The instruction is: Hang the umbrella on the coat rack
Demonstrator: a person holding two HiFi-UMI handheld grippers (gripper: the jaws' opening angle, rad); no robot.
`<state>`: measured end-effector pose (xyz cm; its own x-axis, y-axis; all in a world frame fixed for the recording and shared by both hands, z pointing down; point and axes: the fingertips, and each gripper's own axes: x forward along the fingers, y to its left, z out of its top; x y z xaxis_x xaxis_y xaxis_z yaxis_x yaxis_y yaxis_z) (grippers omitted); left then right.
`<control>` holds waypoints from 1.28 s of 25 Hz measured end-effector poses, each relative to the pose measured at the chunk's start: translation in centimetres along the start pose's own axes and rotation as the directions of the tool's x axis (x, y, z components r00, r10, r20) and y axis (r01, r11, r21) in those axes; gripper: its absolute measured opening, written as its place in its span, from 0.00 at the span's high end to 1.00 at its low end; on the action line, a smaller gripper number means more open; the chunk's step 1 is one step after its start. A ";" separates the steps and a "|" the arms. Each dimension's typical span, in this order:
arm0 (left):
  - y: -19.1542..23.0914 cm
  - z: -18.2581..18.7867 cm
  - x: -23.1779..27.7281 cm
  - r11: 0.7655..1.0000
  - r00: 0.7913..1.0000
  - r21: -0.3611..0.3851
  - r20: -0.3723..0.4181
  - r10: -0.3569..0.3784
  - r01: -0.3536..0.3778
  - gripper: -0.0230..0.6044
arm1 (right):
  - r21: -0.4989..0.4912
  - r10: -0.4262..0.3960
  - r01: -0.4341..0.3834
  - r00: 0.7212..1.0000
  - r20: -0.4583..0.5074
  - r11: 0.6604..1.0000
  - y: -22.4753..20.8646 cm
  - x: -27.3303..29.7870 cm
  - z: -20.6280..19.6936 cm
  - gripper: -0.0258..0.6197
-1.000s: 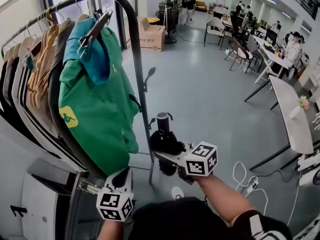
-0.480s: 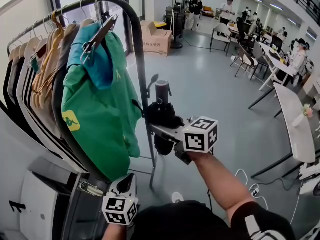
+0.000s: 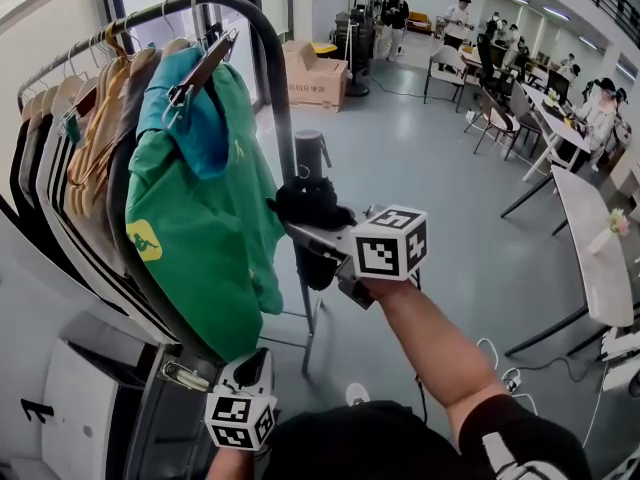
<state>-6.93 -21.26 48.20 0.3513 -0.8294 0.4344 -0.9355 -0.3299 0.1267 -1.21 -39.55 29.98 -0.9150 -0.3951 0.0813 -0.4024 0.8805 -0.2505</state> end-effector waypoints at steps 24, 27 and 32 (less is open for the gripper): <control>0.7 -0.3 -0.3 1.000 1.000 -0.014 -0.002 -0.006 0.006 0.94 | -0.048 -0.090 0.094 0.993 0.078 0.994 -0.8 -1.4 3.8 0.62; 0.7 -0.2 -0.3 1.000 1.000 -0.014 0.001 -0.009 0.009 0.94 | -0.058 -0.091 0.096 0.991 0.095 0.994 -1.0 -1.8 4.9 0.62; 0.5 -0.1 -0.4 1.000 1.000 -0.013 0.005 -0.009 0.009 0.94 | -0.034 -0.068 0.070 0.997 0.048 0.997 -1.4 -0.7 4.2 0.62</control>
<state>-7.50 -21.07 48.15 0.3597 -0.8287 0.4289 -0.9328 -0.3313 0.1420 0.06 -41.60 26.19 -0.8831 -0.4662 0.0522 -0.4660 0.8592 -0.2112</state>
